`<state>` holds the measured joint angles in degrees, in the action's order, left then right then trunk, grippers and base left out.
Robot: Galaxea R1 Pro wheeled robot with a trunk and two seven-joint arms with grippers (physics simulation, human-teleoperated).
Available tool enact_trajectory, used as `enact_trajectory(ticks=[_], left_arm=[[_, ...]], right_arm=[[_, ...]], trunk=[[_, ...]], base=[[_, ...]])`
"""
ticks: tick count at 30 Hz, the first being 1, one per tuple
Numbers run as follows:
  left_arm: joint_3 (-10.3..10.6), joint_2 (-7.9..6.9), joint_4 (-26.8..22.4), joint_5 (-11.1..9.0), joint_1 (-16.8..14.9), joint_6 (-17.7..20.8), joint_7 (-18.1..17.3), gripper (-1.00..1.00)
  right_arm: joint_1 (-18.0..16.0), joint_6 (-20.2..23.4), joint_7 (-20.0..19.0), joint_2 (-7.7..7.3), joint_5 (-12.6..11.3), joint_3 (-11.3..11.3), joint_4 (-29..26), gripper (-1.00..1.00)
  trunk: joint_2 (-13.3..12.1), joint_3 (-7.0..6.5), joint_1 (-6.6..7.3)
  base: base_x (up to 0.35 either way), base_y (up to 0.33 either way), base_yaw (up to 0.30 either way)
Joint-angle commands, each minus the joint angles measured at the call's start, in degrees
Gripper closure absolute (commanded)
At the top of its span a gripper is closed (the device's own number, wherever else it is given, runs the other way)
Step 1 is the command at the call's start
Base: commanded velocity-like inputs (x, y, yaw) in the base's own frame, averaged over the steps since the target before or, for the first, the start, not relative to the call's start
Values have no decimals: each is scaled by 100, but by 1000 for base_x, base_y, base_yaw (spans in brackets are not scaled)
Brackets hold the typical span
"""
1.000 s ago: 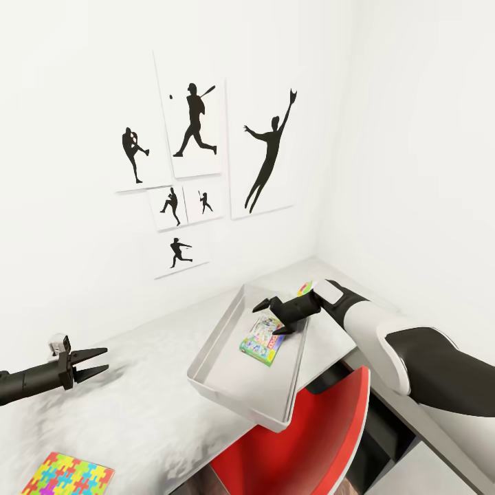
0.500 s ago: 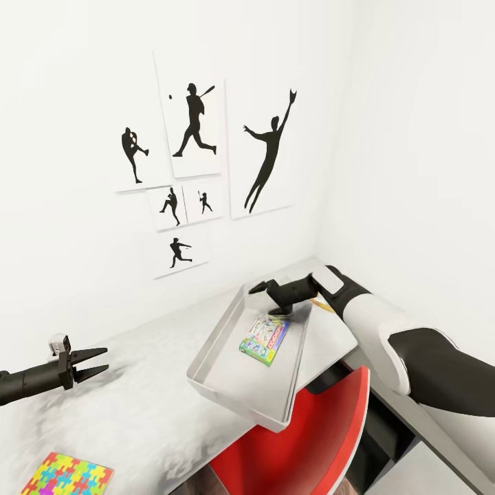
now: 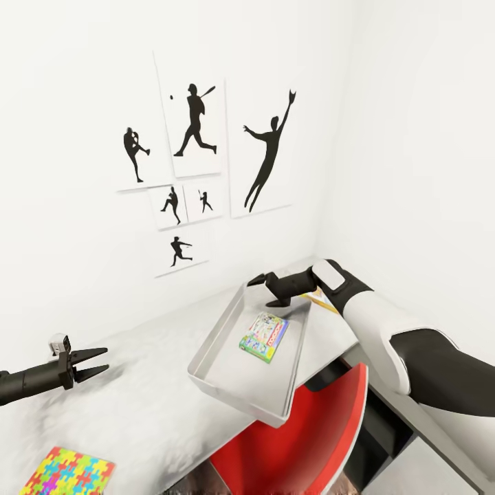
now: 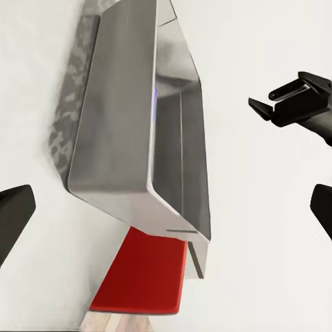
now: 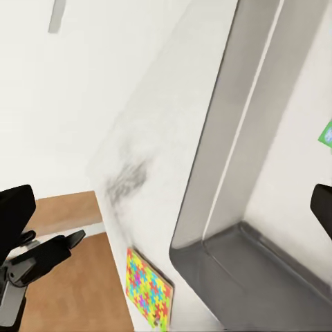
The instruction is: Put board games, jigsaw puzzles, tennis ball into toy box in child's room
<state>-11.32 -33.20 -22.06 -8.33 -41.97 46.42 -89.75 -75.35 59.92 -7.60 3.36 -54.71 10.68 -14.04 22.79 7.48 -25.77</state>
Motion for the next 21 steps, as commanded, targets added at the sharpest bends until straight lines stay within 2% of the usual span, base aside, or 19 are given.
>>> enact_trajectory(ticks=[1, 9, 13, 21], left_arm=[[-2, -1, 0, 7, -5, 61, -25, -100], [-2, -3, 0, 7, -5, 60, -25, -100], [-2, -3, 0, 7, -5, 57, -25, -100], [-6, -4, 0, 7, -5, 52, -25, -100]], right_arm=[[-6, 8, -67, -4, 47, 20, 1, -100], [-6, 8, -95, -10, 47, 5, -2, -100], [-6, 2, -94, -11, 50, 5, -2, -100], [-6, -256, -107, -11, 40, 5, -2, -100]], trunk=[[13, 13, -2], [13, 13, -2], [13, 6, -2], [13, -40, -2]], base=[[-159, 0, 0], [-97, 0, 0], [-226, 0, -21], [-177, 1, -173]])
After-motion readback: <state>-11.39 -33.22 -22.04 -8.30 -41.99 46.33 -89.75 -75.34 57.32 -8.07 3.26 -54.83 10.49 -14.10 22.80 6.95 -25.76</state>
